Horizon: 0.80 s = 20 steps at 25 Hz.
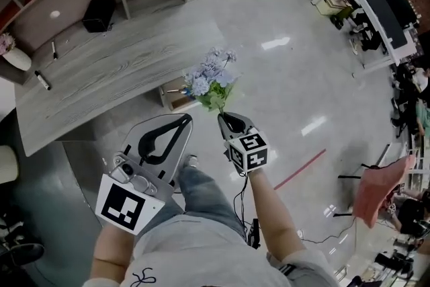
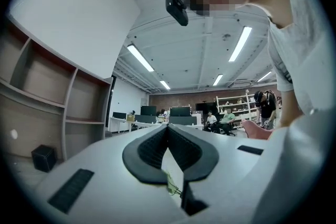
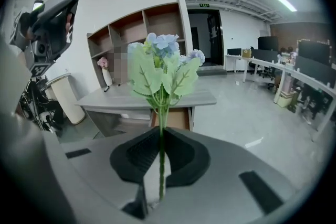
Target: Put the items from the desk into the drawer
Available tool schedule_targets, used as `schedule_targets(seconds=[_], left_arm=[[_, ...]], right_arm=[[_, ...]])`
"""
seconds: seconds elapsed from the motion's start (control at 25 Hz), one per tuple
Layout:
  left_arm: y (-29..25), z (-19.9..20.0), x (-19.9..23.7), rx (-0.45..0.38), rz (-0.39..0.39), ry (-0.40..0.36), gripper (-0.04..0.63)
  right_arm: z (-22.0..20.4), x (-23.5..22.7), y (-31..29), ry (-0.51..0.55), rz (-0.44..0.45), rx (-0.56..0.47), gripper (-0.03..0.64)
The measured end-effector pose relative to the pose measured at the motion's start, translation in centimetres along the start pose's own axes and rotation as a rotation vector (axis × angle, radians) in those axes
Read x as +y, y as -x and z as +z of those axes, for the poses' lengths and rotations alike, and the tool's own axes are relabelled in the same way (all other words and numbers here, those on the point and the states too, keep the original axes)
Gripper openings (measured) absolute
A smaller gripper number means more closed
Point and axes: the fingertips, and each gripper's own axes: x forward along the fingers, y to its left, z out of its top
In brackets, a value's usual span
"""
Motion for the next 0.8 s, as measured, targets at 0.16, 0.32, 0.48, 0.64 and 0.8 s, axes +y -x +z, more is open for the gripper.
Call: schedule_targets(seconds=[0.16,0.32,0.48,0.64,0.8], left_arm=[[-1.3,-0.8,-0.4,0.012,0.047,-0.008,0.009],[-2.1,-1.6,-0.1,0.023,0.077,-0.011,0.009],[-2.8,-2.0,0.7,0.025,0.100,-0.015,0.009],[-3.2,-2.5,1.6,0.023,0.114,-0.015,0.009],[-4.0,-2.9,2.1,0.029,0.125,-0.019,0.009]], right_arm=[[-3.2,-1.4,-1.5,0.006,0.026,0.071,0.031],[-5.8,-2.1,-3.0,0.010,0.047,0.122,0.031],[-7.7,-2.4,-4.4,0.011,0.070,0.169,0.031],[-9.9,-2.3,-5.8,0.018,0.093,0.231,0.031],[-11.8,-2.8,-6.9,0.025,0.113,0.303,0.031]])
